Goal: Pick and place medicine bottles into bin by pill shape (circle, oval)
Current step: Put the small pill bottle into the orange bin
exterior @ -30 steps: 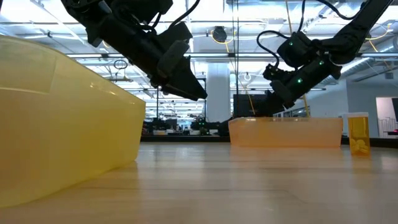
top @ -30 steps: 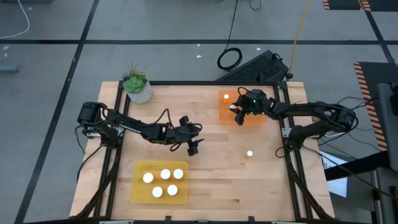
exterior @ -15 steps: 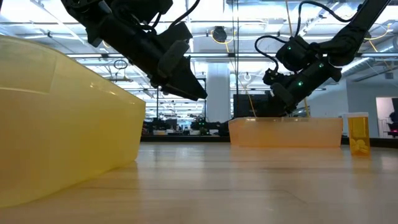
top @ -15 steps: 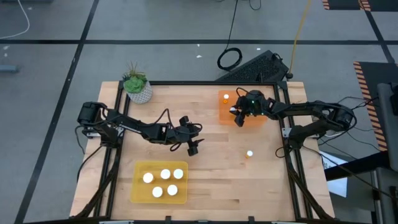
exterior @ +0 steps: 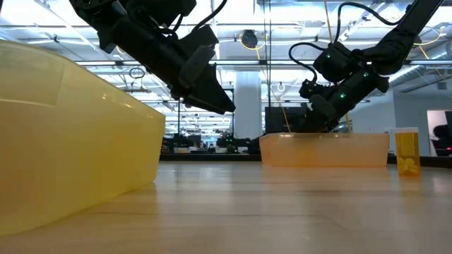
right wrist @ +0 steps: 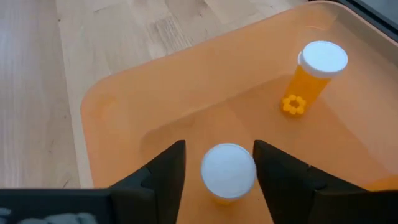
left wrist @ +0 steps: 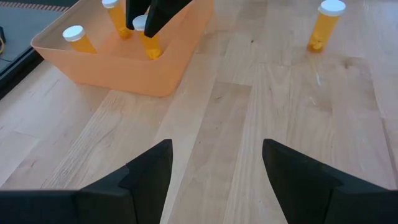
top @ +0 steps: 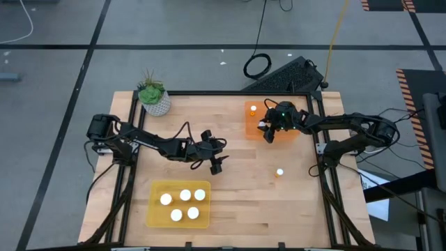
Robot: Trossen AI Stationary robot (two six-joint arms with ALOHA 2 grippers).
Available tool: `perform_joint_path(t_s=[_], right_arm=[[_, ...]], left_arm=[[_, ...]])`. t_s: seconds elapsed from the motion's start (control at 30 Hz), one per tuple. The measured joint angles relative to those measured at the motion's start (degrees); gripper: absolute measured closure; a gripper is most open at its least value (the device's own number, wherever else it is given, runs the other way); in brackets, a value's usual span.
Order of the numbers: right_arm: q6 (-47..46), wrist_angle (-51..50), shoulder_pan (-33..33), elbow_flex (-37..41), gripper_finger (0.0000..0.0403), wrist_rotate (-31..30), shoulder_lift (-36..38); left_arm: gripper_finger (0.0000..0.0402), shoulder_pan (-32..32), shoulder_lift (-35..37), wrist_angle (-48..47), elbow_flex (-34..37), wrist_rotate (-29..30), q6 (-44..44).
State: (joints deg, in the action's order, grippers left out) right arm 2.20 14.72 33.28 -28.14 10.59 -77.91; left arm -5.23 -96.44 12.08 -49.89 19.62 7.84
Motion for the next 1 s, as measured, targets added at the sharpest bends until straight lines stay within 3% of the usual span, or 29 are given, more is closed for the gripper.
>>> perform_joint_path(t_s=[0.27, 0.6, 1.0], right_arm=[[-0.03, -0.83, 0.00, -0.09, 0.0197, 0.00, 2.62], [-3.25, -8.16, -0.68, -0.09, 0.0199, 0.01, 13.37], [-10.49, -19.46, -11.32, -0.07, 0.0200, -0.41, 26.76]], left_arm=[[0.0151, 0.00, 0.00, 0.00, 0.00, 0.00, -0.02], [0.0151, 0.00, 0.00, -0.02, 0.00, 0.00, -0.04], [0.0151, 0.00, 0.01, 0.00, 0.00, 0.00, 0.09]])
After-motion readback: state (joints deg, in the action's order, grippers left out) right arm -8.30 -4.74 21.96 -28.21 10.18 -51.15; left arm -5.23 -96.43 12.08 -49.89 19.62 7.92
